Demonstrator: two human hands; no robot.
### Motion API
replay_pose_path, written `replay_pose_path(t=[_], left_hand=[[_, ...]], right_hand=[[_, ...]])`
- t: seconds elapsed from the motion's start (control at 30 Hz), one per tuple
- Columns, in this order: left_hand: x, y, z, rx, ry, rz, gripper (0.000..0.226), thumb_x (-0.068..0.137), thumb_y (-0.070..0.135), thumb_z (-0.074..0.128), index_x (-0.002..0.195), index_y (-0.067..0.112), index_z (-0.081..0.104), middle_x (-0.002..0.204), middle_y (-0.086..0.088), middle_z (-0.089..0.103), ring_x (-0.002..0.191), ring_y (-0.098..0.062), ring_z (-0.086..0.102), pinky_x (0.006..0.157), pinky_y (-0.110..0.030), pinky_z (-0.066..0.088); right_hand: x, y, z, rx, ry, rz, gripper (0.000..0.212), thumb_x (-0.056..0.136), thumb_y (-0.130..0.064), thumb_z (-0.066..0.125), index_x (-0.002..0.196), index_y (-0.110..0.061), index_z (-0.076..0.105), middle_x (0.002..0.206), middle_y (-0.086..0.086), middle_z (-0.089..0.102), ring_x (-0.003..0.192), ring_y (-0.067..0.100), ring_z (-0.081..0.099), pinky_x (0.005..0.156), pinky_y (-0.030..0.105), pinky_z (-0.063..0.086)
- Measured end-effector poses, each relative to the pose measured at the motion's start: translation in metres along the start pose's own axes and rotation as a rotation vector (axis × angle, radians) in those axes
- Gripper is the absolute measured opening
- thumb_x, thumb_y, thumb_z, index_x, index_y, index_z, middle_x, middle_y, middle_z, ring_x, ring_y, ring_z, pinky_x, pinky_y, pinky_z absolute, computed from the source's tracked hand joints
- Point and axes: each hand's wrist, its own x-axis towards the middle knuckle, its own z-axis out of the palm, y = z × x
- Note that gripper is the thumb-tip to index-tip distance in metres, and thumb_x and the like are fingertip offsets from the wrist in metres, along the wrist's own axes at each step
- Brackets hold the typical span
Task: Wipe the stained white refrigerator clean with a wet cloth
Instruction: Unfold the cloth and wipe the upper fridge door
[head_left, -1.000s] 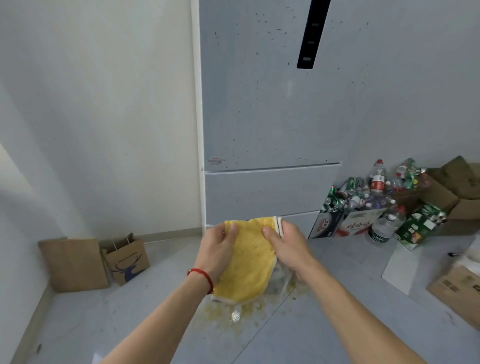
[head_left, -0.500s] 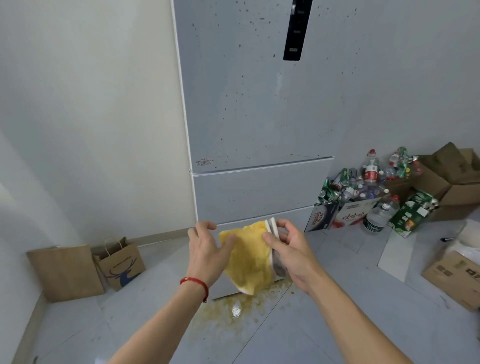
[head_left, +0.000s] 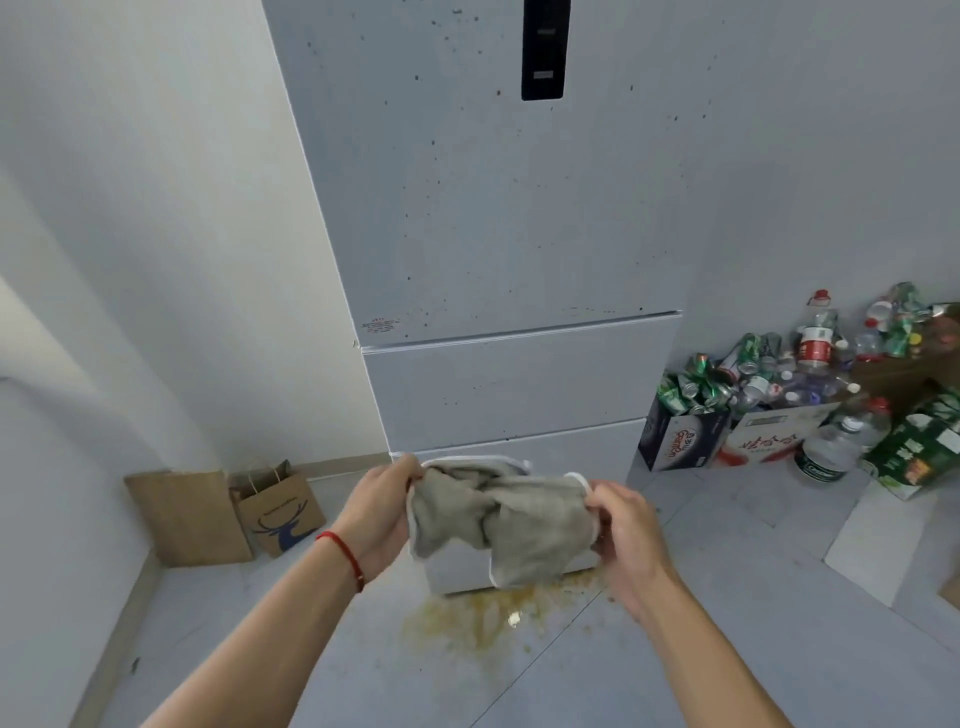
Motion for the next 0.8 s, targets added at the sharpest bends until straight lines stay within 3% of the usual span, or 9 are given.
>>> replay_pose_path(t=[0.1,0.17,0.27,0.33,0.4,0.47,0.57,0.73,0.8], left_hand=[[-0.001,0.002,0.01,0.019,-0.137,-0.148,0.027,0.093,0.023,0.063,0.104,-0.001,0.07,0.098,-0.022,0.068,0.085,-0.032,0.063,0.069,-0.038,0.05],[-0.002,-0.011,0.023,0.23,-0.132,-0.113,0.024,0.091,0.027,0.073,0.093,0.003,0.073,0.096,-0.021,0.073,0.084,-0.028,0.068,0.075,-0.038,0.053],[0.003,-0.017,0.036,0.446,0.055,0.047,0.035,0.09,0.033,0.074,0.06,0.023,0.058,0.067,-0.005,0.059,0.065,-0.019,0.057,0.064,-0.031,0.046],[0.002,-0.013,0.03,0.392,0.189,0.075,0.039,0.089,0.04,0.073,0.058,0.023,0.058,0.066,-0.004,0.058,0.064,-0.018,0.055,0.062,-0.031,0.044],[0.0,-0.011,0.018,0.307,0.23,0.065,0.032,0.09,0.043,0.073,0.067,0.021,0.069,0.075,-0.009,0.067,0.07,-0.021,0.062,0.064,-0.033,0.05],[-0.004,-0.013,0.013,0.233,0.172,-0.056,0.025,0.093,0.036,0.072,0.096,0.012,0.078,0.095,-0.014,0.077,0.087,-0.025,0.073,0.076,-0.036,0.058],[-0.003,-0.013,0.012,0.139,0.098,-0.24,0.031,0.094,0.016,0.072,0.114,-0.007,0.07,0.107,-0.022,0.075,0.085,-0.029,0.075,0.069,-0.037,0.063],[0.0,0.033,0.007,-0.012,0.023,0.104,0.026,0.095,-0.002,0.058,0.116,0.004,0.072,0.115,-0.024,0.072,0.105,-0.037,0.069,0.098,-0.049,0.055],[-0.003,0.045,0.001,-0.054,-0.064,0.233,0.025,0.093,-0.007,0.054,0.1,0.006,0.075,0.101,-0.021,0.073,0.095,-0.036,0.069,0.088,-0.042,0.057]], right_hand=[[0.001,-0.005,-0.029,0.146,-0.226,0.299,0.04,0.088,-0.042,0.061,0.086,-0.005,0.077,0.089,0.015,0.072,0.082,0.033,0.064,0.068,0.036,0.051],[0.004,-0.001,-0.031,0.019,-0.333,0.355,0.042,0.102,-0.039,0.059,0.108,-0.003,0.078,0.106,0.017,0.078,0.094,0.03,0.075,0.079,0.037,0.057],[0.017,0.003,-0.042,-0.206,-0.23,0.226,0.023,0.102,-0.018,0.062,0.111,0.001,0.072,0.1,0.015,0.079,0.088,0.024,0.077,0.073,0.033,0.06],[0.025,0.0,-0.054,-0.105,-0.198,0.231,0.02,0.104,-0.016,0.059,0.115,-0.005,0.071,0.102,0.012,0.08,0.093,0.025,0.078,0.076,0.035,0.061],[0.029,-0.004,-0.068,0.028,-0.229,0.246,0.019,0.106,-0.019,0.058,0.119,-0.012,0.071,0.11,0.01,0.079,0.102,0.026,0.076,0.086,0.041,0.061],[0.031,-0.005,-0.074,0.036,-0.27,0.266,0.022,0.107,-0.02,0.056,0.123,-0.016,0.069,0.116,0.01,0.077,0.109,0.029,0.074,0.1,0.05,0.056],[0.036,-0.003,-0.072,-0.086,-0.259,0.284,0.026,0.108,-0.02,0.053,0.13,-0.018,0.066,0.115,0.009,0.078,0.109,0.031,0.073,0.104,0.056,0.053],[0.034,-0.062,-0.08,-0.008,-0.35,-0.012,0.03,0.102,-0.008,0.058,0.13,-0.017,0.065,0.12,0.011,0.076,0.112,0.03,0.072,0.087,0.04,0.061],[0.031,-0.086,-0.09,0.014,-0.396,-0.141,0.031,0.088,-0.019,0.077,0.115,-0.003,0.075,0.115,0.02,0.076,0.108,0.036,0.073,0.083,0.037,0.063]])
